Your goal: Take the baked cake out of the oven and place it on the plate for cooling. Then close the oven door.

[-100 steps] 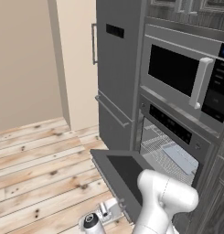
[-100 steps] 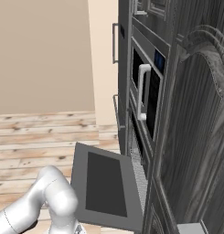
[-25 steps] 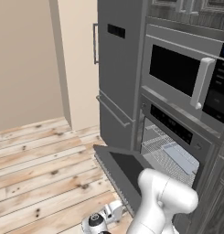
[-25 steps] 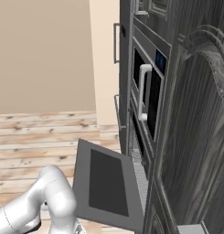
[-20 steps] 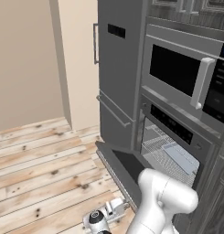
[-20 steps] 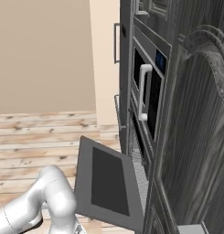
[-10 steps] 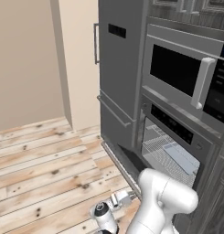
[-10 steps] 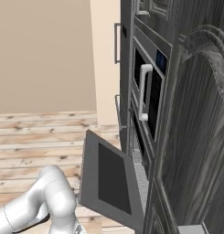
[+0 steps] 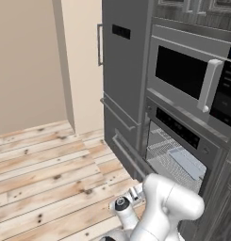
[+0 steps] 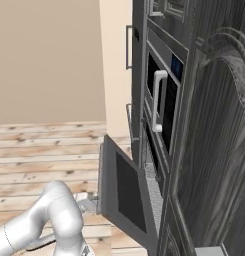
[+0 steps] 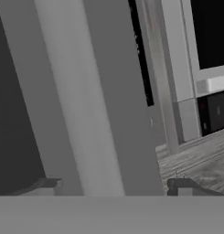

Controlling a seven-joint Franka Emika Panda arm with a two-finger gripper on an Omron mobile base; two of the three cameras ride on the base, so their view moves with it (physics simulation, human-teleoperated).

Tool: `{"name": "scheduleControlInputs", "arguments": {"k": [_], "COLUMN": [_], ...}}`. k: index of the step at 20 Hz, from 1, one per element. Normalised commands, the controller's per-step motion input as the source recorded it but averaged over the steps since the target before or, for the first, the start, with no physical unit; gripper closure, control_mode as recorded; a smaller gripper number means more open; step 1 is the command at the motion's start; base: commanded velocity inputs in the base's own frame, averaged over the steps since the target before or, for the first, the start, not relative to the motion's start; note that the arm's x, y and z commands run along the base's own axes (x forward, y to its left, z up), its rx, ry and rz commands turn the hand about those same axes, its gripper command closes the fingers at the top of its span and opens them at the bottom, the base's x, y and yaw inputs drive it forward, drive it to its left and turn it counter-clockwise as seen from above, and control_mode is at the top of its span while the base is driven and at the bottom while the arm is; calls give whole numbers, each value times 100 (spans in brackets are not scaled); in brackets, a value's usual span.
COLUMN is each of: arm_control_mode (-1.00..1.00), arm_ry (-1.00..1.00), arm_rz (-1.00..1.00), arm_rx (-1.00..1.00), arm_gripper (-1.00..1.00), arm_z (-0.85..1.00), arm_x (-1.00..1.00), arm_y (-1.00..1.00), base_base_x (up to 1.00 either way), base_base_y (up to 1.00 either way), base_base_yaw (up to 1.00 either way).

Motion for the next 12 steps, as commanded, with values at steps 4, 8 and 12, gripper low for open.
{"name": "scheduleControlInputs", "arguments": {"k": [4,8,12], "arm_control_mode": [-100,-100,-100], "arm_ry": [-2,-4,-5], "arm_rz": [-6,-5,-6], "arm_rx": [-6,-6,-6], "arm_gripper": [-100,-100,-100], "arm_z": [-5,0,0], "arm_x": [100,100,100], "arm_y": [-97,-98,-100], "base_base_x": [0,0,0], "base_base_y": [0,0,0], "base_base_yaw": [0,0,0]}}
